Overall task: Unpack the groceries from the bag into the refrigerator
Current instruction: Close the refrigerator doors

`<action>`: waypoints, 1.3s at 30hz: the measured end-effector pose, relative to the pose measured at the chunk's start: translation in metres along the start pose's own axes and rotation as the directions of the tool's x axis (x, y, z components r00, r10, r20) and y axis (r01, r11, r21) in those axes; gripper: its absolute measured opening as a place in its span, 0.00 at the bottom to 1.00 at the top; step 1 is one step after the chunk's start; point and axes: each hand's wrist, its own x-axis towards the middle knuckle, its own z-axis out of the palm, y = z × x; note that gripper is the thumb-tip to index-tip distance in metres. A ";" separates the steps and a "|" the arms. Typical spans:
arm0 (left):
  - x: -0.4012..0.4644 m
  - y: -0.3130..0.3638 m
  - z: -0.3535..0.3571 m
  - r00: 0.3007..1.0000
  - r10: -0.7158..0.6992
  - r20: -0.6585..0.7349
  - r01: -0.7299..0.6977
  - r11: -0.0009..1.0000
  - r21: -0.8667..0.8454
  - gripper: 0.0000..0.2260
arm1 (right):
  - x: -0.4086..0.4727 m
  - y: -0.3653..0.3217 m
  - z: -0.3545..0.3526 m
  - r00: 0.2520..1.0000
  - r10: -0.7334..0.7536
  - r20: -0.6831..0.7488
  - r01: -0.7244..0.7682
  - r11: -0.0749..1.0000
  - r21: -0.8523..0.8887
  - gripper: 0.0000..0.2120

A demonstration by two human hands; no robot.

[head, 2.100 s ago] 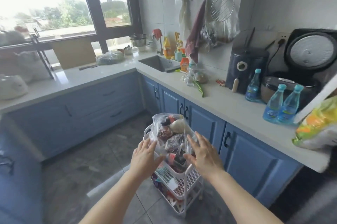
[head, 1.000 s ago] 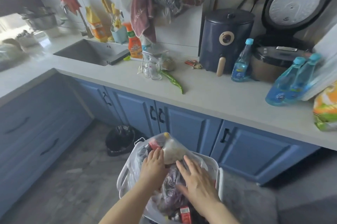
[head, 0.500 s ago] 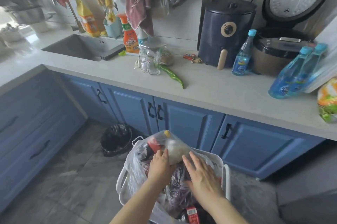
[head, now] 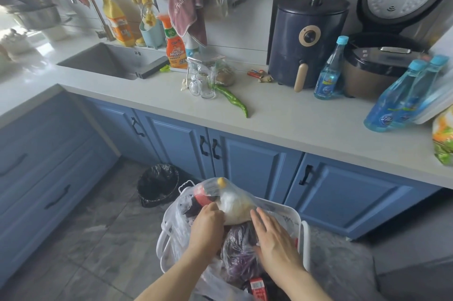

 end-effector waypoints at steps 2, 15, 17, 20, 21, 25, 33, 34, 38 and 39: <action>-0.010 -0.005 -0.006 0.996 0.090 -0.018 -0.090 0.996 -0.006 0.14 | 0.001 0.000 0.001 1.000 -0.009 0.000 0.009 1.000 0.009 0.40; -0.061 -0.010 -0.006 0.967 0.171 0.189 -0.178 0.984 0.021 0.34 | 0.015 -0.010 0.006 0.984 0.002 0.176 0.002 1.000 -0.022 0.50; -0.046 -0.015 -0.009 0.962 0.073 0.265 -0.087 0.995 0.042 0.54 | 0.016 -0.010 0.012 0.985 0.016 0.174 -0.013 1.000 -0.016 0.52; -0.021 -0.021 -0.019 0.912 0.015 0.410 -0.043 0.997 0.059 0.65 | 0.017 -0.013 0.020 0.981 0.049 0.188 -0.052 0.999 0.008 0.55; -0.013 -0.022 -0.022 0.894 0.020 0.448 -0.055 0.996 0.065 0.66 | 0.017 -0.015 0.021 0.980 0.053 0.191 -0.054 0.999 0.001 0.56; 0.003 -0.030 -0.019 0.819 0.051 0.572 -0.122 0.989 0.086 0.66 | 0.017 -0.017 0.019 0.965 0.103 0.241 -0.095 0.994 -0.043 0.62; 0.004 -0.028 -0.015 0.822 0.116 0.557 -0.186 0.980 0.069 0.64 | 0.022 -0.022 0.035 0.965 0.187 0.181 -0.183 0.982 -0.038 0.61; 0.004 -0.027 -0.016 0.820 0.118 0.560 -0.180 0.982 0.056 0.64 | 0.023 -0.023 0.034 0.966 0.186 0.180 -0.185 0.982 -0.025 0.60; 0.002 -0.023 -0.021 0.824 0.139 0.549 -0.170 0.985 0.007 0.63 | 0.021 -0.027 0.022 0.963 0.190 0.193 -0.200 0.979 0.032 0.57; 0.001 -0.021 -0.023 0.825 0.148 0.546 -0.171 0.985 -0.010 0.63 | 0.019 -0.028 0.019 0.965 0.187 0.186 -0.197 0.980 0.035 0.56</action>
